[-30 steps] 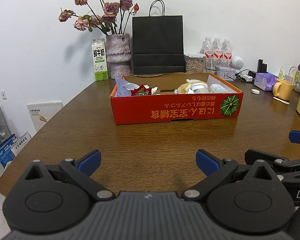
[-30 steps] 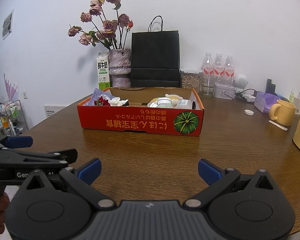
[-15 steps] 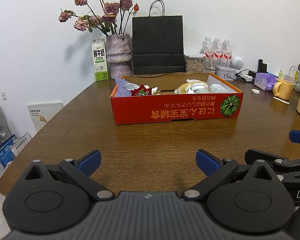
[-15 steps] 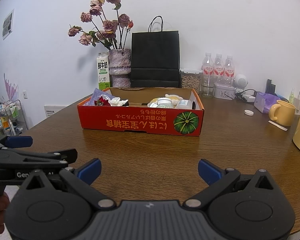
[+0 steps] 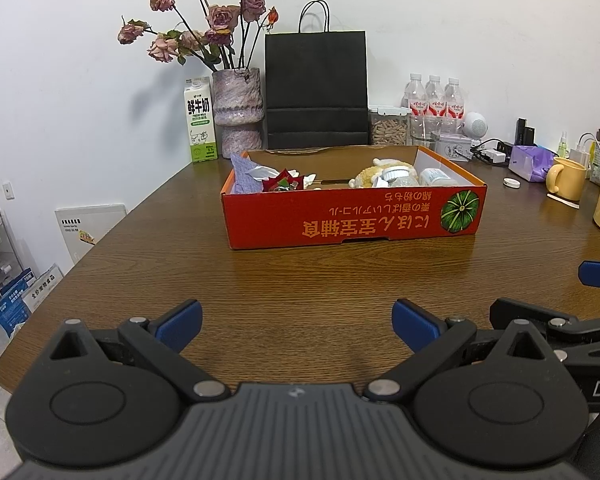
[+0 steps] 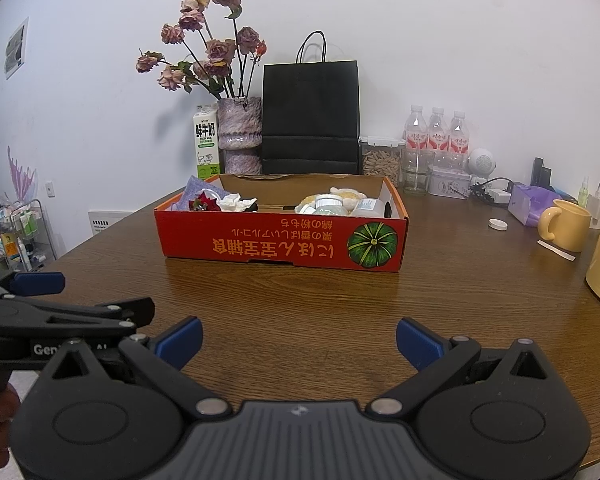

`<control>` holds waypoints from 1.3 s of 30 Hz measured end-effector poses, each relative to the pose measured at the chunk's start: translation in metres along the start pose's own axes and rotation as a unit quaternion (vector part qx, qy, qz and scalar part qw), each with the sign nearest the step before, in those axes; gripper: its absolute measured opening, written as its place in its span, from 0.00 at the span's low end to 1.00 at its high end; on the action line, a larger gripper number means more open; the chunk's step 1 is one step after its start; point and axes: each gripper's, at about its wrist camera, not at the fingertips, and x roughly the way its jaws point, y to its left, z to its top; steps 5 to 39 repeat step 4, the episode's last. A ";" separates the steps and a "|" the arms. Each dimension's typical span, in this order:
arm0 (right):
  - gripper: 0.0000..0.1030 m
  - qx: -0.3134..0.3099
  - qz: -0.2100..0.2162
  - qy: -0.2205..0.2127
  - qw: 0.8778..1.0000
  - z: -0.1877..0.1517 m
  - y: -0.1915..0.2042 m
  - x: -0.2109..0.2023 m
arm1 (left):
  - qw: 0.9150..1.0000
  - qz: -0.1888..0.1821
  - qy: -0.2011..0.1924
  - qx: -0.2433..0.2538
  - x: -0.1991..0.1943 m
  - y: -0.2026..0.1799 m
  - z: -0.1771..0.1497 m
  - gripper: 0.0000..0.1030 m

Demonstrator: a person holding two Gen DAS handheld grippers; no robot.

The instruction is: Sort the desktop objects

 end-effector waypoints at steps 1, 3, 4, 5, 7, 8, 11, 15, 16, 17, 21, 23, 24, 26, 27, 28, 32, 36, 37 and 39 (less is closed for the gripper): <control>1.00 0.000 0.000 0.000 1.000 0.000 0.000 0.000 | 1.000 0.001 -0.001 0.001 0.000 0.000 0.000 1.00; 1.00 0.001 0.001 -0.001 1.000 0.000 0.000 0.000 | 1.000 0.004 -0.004 0.001 -0.001 0.000 0.000 1.00; 1.00 0.001 0.001 -0.002 1.000 0.000 0.000 -0.001 | 1.000 0.004 -0.005 0.001 -0.002 0.000 0.001 1.00; 1.00 0.001 0.001 -0.002 1.000 0.000 0.000 -0.001 | 1.000 0.004 -0.005 0.001 -0.002 0.000 0.001 1.00; 1.00 0.001 0.001 -0.002 1.000 0.000 0.000 -0.001 | 1.000 0.004 -0.005 0.001 -0.002 0.000 0.001 1.00; 1.00 0.001 0.001 -0.002 1.000 0.000 0.000 -0.001 | 1.000 0.004 -0.005 0.001 -0.002 0.000 0.001 1.00; 1.00 0.001 0.001 -0.002 1.000 0.000 0.000 -0.001 | 1.000 0.004 -0.005 0.001 -0.002 0.000 0.001 1.00; 1.00 0.001 0.001 -0.002 1.000 0.000 0.000 -0.001 | 1.000 0.004 -0.005 0.001 -0.002 0.000 0.001 1.00; 1.00 0.001 0.001 -0.002 1.000 0.000 0.000 -0.001 | 1.000 0.004 -0.005 0.001 -0.002 0.000 0.001 1.00; 1.00 0.001 0.001 -0.002 1.000 0.000 0.000 -0.001 | 1.000 0.004 -0.005 0.001 -0.002 0.000 0.001 1.00; 1.00 0.001 0.001 -0.002 1.000 0.000 0.000 -0.001 | 1.000 0.004 -0.005 0.001 -0.002 0.000 0.001 1.00; 1.00 0.001 0.001 -0.002 1.000 0.000 0.000 -0.001 | 1.000 0.004 -0.005 0.001 -0.002 0.000 0.001 1.00; 1.00 0.001 0.001 -0.002 1.000 0.000 0.000 -0.001 | 1.000 0.004 -0.005 0.001 -0.002 0.000 0.001 1.00; 1.00 0.001 0.001 -0.002 1.000 0.000 0.000 -0.001 | 1.000 0.004 -0.005 0.001 -0.002 0.000 0.001 1.00; 1.00 0.001 0.001 -0.002 1.000 0.000 0.000 -0.001 | 1.000 0.004 -0.005 0.001 -0.002 0.000 0.001 1.00; 1.00 0.001 0.001 -0.002 1.000 0.000 0.000 -0.001 | 1.000 0.004 -0.005 0.001 -0.002 0.000 0.001 1.00; 1.00 0.001 0.001 -0.002 1.000 0.000 0.000 -0.001 | 1.000 0.004 -0.005 0.001 -0.002 0.000 0.001 1.00; 1.00 0.001 0.001 -0.002 1.000 0.000 0.000 -0.001 | 1.000 0.004 -0.005 0.001 -0.002 0.000 0.001 1.00; 1.00 0.001 0.001 -0.002 1.000 0.000 0.000 -0.001 | 1.000 0.004 -0.005 0.001 -0.002 0.000 0.001 1.00; 1.00 0.001 0.001 -0.002 1.000 0.000 0.000 -0.001 | 1.000 0.004 -0.005 0.001 -0.002 0.000 0.001 1.00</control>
